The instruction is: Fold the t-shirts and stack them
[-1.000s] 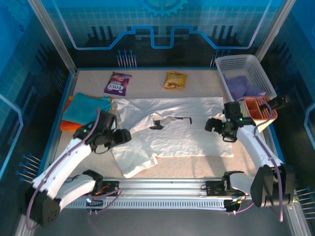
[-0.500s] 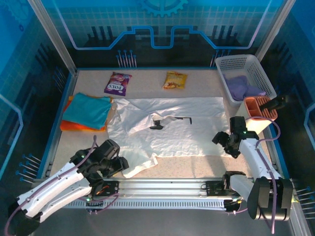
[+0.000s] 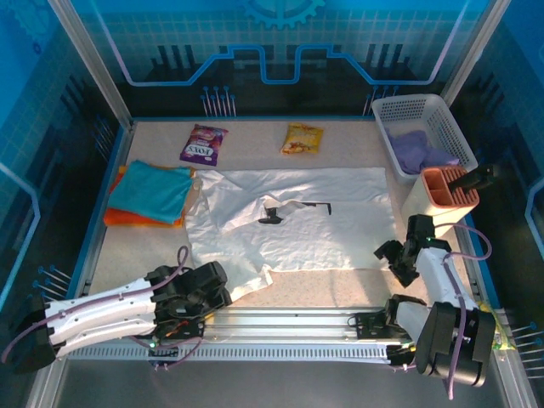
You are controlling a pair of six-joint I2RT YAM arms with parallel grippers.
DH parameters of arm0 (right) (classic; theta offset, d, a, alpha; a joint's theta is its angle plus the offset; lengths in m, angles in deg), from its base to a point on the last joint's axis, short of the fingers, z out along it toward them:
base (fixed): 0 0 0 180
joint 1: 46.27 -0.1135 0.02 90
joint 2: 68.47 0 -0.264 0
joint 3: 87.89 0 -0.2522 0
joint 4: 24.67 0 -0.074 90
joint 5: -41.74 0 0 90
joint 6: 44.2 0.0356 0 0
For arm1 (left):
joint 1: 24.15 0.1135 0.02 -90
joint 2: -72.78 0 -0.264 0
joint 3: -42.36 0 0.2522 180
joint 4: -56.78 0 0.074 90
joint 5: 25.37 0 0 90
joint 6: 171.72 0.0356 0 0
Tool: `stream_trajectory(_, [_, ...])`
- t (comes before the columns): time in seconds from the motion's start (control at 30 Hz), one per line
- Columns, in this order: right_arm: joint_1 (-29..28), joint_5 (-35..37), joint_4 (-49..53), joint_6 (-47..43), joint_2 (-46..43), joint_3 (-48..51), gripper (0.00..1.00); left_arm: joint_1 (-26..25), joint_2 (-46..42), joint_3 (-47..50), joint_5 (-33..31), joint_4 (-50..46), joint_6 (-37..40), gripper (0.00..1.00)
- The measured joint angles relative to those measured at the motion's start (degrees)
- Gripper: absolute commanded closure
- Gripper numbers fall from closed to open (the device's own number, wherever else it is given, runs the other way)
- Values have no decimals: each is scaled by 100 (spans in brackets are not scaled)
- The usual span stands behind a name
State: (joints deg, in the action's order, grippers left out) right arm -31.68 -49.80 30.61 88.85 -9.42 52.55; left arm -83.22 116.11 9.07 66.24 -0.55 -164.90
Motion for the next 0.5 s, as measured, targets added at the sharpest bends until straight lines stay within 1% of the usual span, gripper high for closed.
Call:
stream_trajectory(0.23, [50,133,52,-22,136,-15,44,-4,127,33,-55,184,-203,55])
stream_trajectory(0.3, [55,162,76,-37,136,-15,45,-4,98,59,-76,192,-247,56])
stream_trajectory(0.5, [87,177,92,-92,177,-17,48,-11,9,63,-251,256,-243,56])
